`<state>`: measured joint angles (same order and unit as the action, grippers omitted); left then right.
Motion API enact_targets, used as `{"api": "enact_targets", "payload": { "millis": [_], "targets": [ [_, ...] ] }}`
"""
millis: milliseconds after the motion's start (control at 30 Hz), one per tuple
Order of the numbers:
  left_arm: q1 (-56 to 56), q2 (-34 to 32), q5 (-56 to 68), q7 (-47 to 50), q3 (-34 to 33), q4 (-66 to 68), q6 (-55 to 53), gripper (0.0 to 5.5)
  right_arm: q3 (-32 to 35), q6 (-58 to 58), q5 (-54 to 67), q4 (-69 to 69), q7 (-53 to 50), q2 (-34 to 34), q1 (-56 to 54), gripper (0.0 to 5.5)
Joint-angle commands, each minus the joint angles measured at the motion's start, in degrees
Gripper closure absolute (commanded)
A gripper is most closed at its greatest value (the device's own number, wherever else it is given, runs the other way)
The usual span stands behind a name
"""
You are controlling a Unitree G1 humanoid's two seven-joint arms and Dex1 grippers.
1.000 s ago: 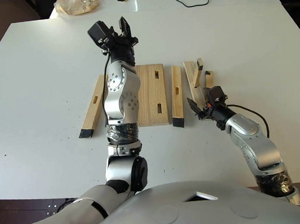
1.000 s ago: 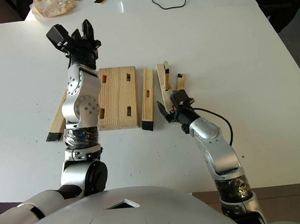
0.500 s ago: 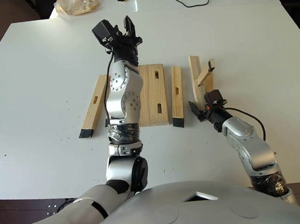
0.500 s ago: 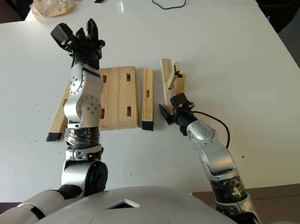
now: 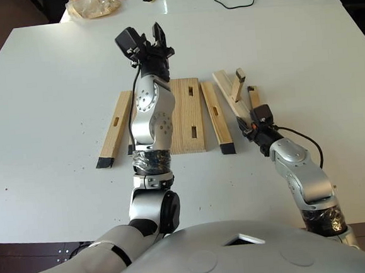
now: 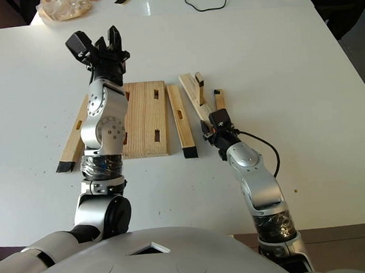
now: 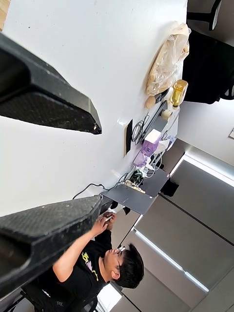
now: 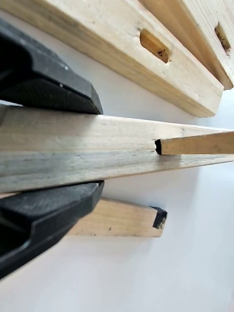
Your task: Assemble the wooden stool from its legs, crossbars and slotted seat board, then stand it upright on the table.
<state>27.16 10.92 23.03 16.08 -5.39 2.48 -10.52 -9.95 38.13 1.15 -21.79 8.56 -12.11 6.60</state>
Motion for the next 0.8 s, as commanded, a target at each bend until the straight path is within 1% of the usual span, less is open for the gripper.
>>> {"api": "enact_targets", "payload": {
  "millis": [33, 133, 200, 267, 333, 367, 400, 467, 533, 600, 700, 800],
  "targets": [
    [-4.26, 3.09, 1.18, -1.15, -0.79, 1.92, -0.21, 3.19, 1.91, 0.64, 0.33, -0.35, -1.5, 2.05, -2.39, 3.47],
    [-2.34, 1.79, 2.52, -3.6, -1.75, 5.34, -1.07, 3.19, 5.94, 0.34, 2.74, 2.47, -3.15, 5.62, -7.13, 3.47],
    [-0.23, 1.47, 5.32, -6.06, -3.69, 7.86, -1.48, 3.19, 11.01, -0.43, 7.06, 6.43, -4.16, 9.33, -12.76, 3.47],
    [2.64, 1.19, 13.87, -10.05, -7.35, 7.99, -5.55, 3.19, 17.51, -1.63, 14.68, 11.43, -3.14, 12.71, -20.06, 3.47],
    [5.37, -0.8, 23.27, -14.55, -10.36, 5.84, -11.34, 3.19, 21.65, -2.44, 22.38, 15.95, 2.15, 13.37, -26.54, 3.47],
    [6.4, -2.55, 27.64, -17.07, -11.57, 4.64, -14.45, 3.19, 22.73, -2.63, 25.41, 17.98, 5.75, 12.65, -29.11, 3.47],
    [7.22, -4.61, 31.56, -19.87, -12.64, 3.66, -17.53, 2.99, 23.45, -3.03, 27.36, 20.05, 9.13, 11.3, -31.3, 3.47],
    [7.51, -9.08, 37.93, -25.54, -13.65, 0.68, -23.59, 2.79, 25.03, -1.57, 31.54, 23.51, 15.74, 7.76, -34.69, 3.47],
    [7.42, -13.05, 44.38, -29.01, -15.1, -1.9, -29.39, 2.5, 26.46, 0.63, 35.86, 24.76, 22.03, 3.84, -36.82, 3.47],
    [7.25, -16.89, 50.29, -31.27, -16.35, -4.08, -34.49, 2.21, 28.38, 4.45, 42.28, 22.76, 27.62, 0.24, -37.62, 3.47],
    [6.76, -21.66, 59.71, -33.85, -17.28, -7.37, -40.99, 2.19, 30.22, 10.21, 51.93, 16.92, 33.99, -4.5, -37.37, 3.47],
    [5.55, -26.13, 66.1, -35.73, -16.19, -10.76, -46.27, 2.19, 28.99, 15.12, 58.7, 10.44, 37.43, -7.93, -36.17, 3.47]
  ]
}}
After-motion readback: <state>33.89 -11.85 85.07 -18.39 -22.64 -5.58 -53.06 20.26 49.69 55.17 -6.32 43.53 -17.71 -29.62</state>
